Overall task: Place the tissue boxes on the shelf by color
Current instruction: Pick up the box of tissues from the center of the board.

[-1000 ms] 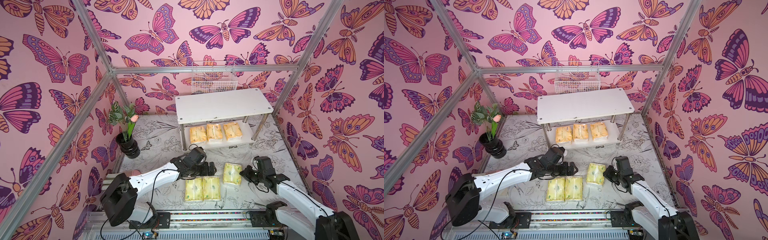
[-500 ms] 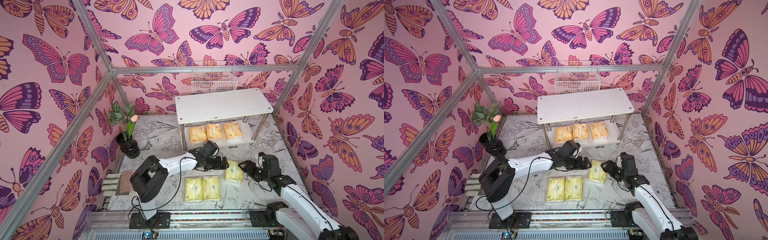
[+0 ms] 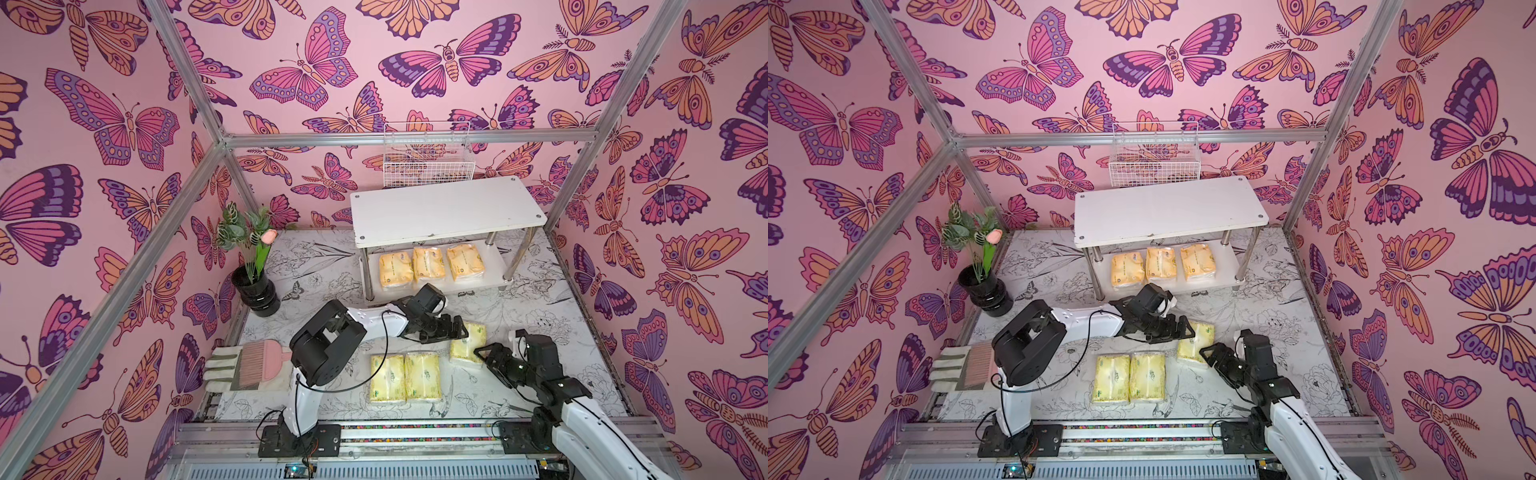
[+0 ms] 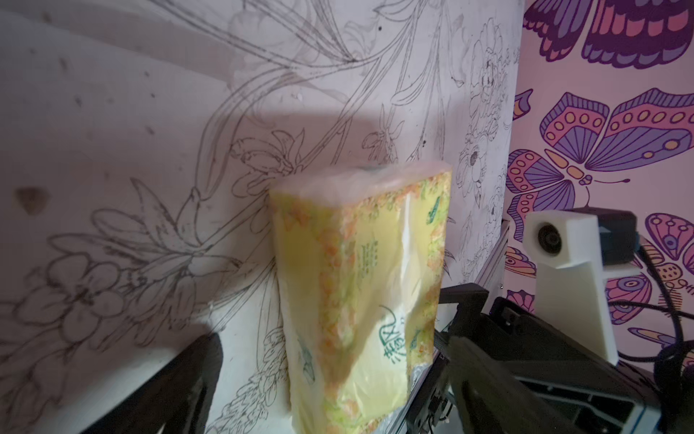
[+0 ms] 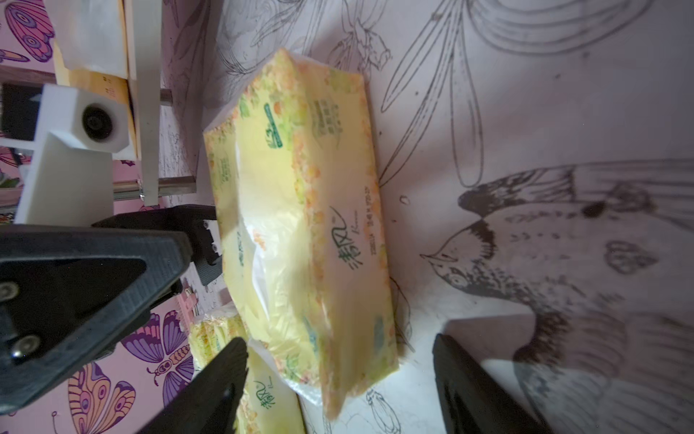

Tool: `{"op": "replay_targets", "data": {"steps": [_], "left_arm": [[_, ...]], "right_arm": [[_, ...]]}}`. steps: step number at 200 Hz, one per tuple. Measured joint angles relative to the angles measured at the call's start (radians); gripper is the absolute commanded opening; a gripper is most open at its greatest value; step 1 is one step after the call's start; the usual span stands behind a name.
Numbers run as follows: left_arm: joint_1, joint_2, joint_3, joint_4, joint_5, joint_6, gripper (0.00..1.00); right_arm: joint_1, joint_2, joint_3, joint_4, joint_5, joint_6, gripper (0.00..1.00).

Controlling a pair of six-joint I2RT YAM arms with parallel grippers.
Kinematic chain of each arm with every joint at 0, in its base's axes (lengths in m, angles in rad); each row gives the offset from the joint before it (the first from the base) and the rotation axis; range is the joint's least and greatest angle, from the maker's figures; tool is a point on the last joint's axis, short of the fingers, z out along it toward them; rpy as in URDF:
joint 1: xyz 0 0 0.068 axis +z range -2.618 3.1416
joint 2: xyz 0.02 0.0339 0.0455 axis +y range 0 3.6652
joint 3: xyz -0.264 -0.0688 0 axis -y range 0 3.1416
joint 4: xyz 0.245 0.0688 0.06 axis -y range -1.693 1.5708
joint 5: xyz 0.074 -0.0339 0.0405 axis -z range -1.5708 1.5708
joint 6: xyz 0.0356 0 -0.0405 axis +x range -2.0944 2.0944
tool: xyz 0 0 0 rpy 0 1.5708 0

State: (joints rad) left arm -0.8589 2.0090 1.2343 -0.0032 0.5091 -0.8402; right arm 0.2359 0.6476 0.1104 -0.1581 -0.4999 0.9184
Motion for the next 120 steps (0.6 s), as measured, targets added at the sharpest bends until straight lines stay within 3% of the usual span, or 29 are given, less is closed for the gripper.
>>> {"op": "replay_targets", "data": {"steps": [84,120], "left_arm": [[-0.026,0.037,-0.014,0.153,0.031,-0.087,0.99],[-0.032,0.039,-0.028,0.192,0.030,-0.108,0.99]], "right_arm": [[-0.001,0.122,-0.077,0.320,-0.059,0.102,0.79],[-0.001,0.211,-0.076,0.405,-0.080,0.112,0.66]]}}
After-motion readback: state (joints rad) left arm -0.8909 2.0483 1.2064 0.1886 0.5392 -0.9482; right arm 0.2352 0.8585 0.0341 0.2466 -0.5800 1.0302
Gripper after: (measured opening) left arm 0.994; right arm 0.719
